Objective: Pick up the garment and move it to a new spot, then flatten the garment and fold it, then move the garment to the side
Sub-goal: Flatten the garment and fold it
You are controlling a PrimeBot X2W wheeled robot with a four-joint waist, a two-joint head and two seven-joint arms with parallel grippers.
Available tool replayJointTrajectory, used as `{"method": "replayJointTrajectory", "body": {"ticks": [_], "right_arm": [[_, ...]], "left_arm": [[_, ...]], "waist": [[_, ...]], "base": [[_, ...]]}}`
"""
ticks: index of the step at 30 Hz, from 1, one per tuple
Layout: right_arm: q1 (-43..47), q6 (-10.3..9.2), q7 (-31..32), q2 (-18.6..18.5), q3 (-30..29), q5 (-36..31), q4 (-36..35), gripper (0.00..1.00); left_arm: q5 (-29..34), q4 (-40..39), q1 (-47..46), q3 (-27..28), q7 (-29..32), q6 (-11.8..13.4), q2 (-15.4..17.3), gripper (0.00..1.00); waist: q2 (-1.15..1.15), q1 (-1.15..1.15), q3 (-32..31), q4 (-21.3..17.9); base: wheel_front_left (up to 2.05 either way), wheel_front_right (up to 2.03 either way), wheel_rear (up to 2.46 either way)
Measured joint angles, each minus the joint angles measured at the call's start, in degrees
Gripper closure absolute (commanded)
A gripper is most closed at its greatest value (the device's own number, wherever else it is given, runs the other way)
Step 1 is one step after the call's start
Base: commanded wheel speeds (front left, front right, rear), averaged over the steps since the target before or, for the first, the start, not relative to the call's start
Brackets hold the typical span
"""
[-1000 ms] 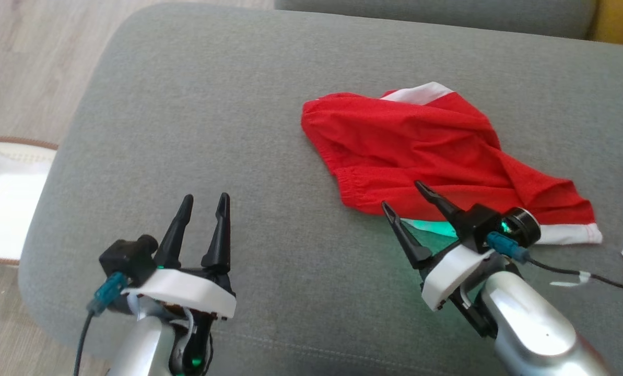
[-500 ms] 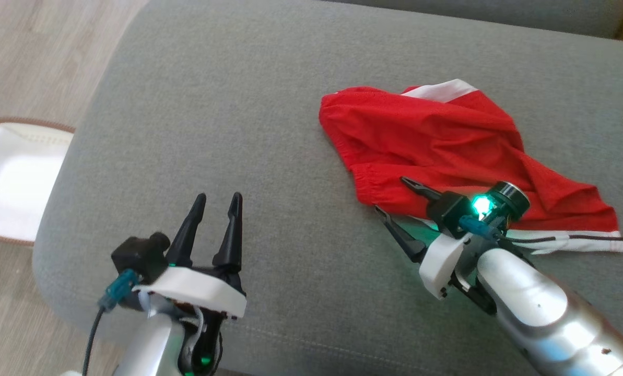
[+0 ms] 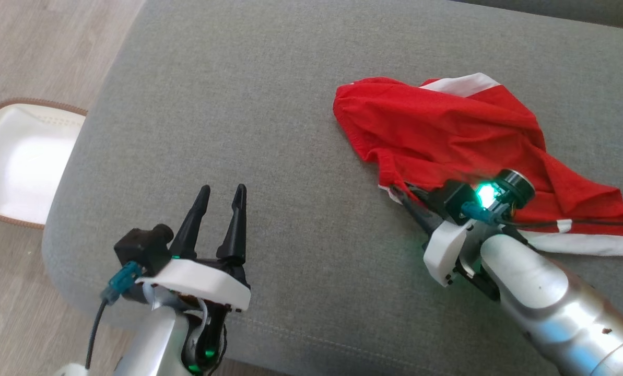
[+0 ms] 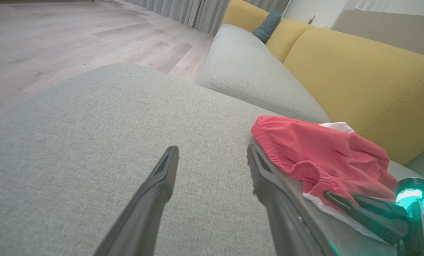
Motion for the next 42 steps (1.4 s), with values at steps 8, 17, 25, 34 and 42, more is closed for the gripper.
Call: {"method": "replayJointTrajectory", "body": {"ticks": [8,17,25,34,42], "right_arm": [[-0.50,0.00,-0.18,0.13,0.35,9.07,-2.38,1.00],[-5.34,0.00,7.88,-4.37,2.48,25.17,-6.14,1.00],[-10.32,0.00,9.58,-6.89,7.40,27.77,-2.00,0.99],[-13.65,0.00,9.25,-6.42,13.95,28.47,0.68,0.00],[-17.15,0.00,3.55,-6.11,14.95,28.49,2.40,0.00]], "left_arm": [[-0.56,0.27,-0.01,-0.32,0.00,0.14,0.00,0.00],[-0.60,0.90,-1.03,-1.31,0.00,0.09,0.00,0.00],[-1.16,1.19,-2.46,-2.50,0.00,0.10,-0.09,0.00],[-1.15,1.30,-2.92,-2.25,0.00,0.15,-0.10,0.00],[-0.12,1.37,-3.88,-0.83,0.00,0.05,-0.16,0.00]], "waist": [[0.00,0.00,-0.65,-0.49],[0.00,0.00,0.60,-0.01],[0.00,0.00,2.26,1.02],[0.00,0.00,2.90,-0.81],[0.00,0.00,1.90,-5.65]], "base": [[0.00,0.00,0.00],[0.00,0.00,0.00],[0.00,0.00,0.00],[0.00,0.00,0.00],[0.00,0.00,0.00]]}}
